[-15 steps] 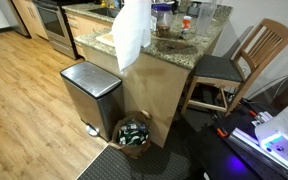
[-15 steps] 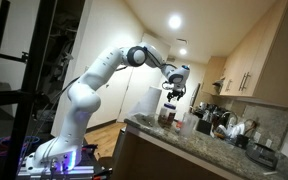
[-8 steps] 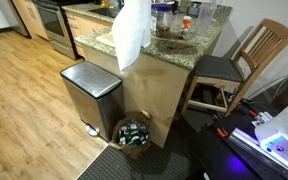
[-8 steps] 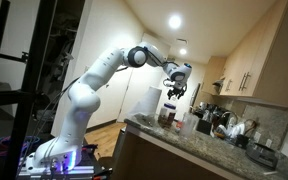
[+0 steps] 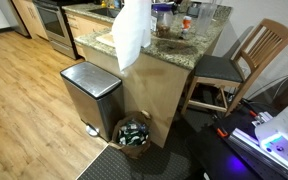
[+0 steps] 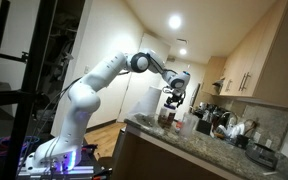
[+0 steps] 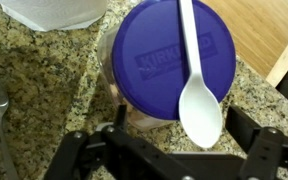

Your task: Pick up the white spoon from the container and place it in the colourless cup.

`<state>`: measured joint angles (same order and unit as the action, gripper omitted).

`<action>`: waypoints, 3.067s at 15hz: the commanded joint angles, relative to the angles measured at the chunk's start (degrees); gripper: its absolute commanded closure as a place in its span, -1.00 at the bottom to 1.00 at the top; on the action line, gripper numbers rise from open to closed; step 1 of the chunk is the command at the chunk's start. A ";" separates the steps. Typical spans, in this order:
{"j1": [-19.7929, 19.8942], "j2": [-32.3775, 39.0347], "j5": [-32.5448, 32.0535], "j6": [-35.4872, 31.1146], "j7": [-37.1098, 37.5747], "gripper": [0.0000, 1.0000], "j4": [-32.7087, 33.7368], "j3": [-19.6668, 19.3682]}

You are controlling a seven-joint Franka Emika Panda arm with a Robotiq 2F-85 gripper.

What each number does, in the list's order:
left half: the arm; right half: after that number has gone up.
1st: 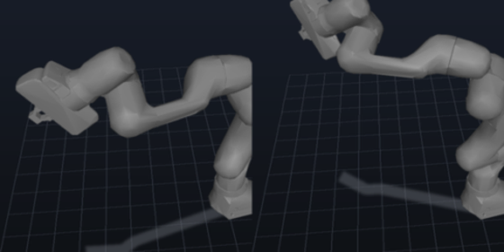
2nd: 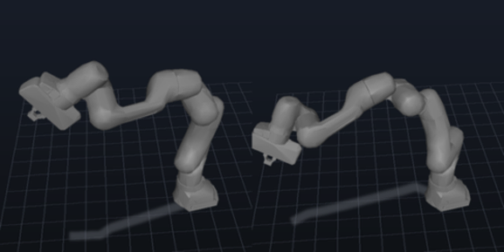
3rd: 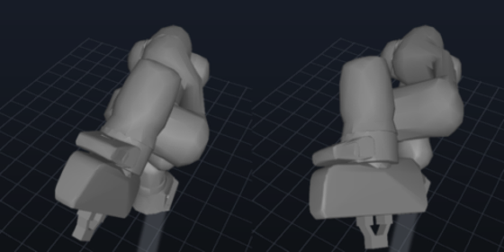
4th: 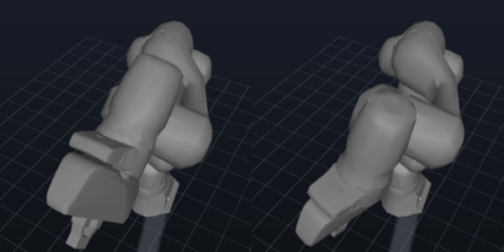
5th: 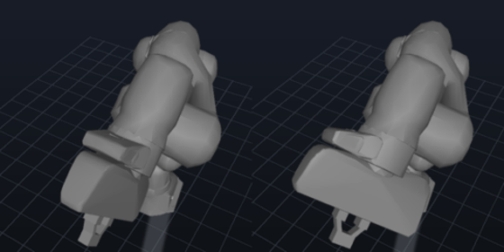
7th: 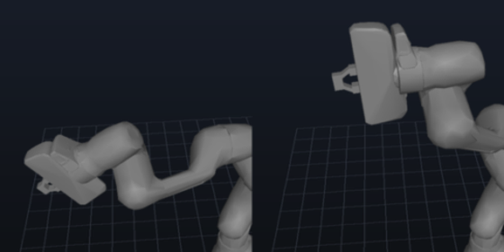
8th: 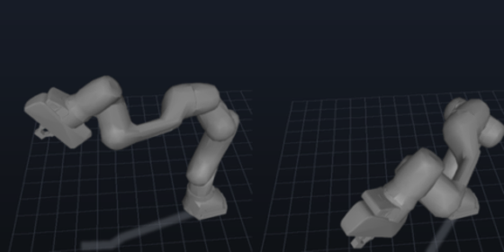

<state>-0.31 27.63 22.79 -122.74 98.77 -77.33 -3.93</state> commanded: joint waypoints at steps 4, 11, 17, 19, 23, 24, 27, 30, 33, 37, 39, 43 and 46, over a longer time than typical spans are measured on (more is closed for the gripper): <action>0.92 -0.42 -0.71 0.07 -0.22 -0.31 -0.25 0.88; 1.32 -2.03 -3.14 1.06 0.15 0.70 -1.34 -0.24; 1.49 -2.66 -5.71 0.83 -0.06 0.50 -2.60 -0.87; 1.69 -3.10 -6.04 1.38 -0.32 0.33 -3.12 -0.91; 2.74 -6.10 -4.83 2.93 -2.19 -0.28 -5.44 -0.52; 3.04 -7.03 -4.39 3.46 -2.91 -0.46 -6.03 -0.37; 4.58 -11.10 -0.96 5.52 -7.98 -0.88 -8.80 0.67; 5.48 -14.54 5.60 5.33 -16.17 -1.00 -12.01 1.66; 4.34 -12.78 4.14 5.96 -13.80 -1.00 -8.96 0.48; 3.14 -9.63 3.61 4.64 -13.39 -1.00 -6.64 1.36; 2.54 -7.49 4.00 4.71 -12.51 -1.00 -4.06 1.82; 1.89 -2.58 3.83 5.84 -6.76 -1.00 2.60 2.11; 1.86 1.41 3.32 5.68 -1.28 -1.00 7.38 1.97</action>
<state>1.19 24.07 26.29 -117.78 93.03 -76.61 -2.01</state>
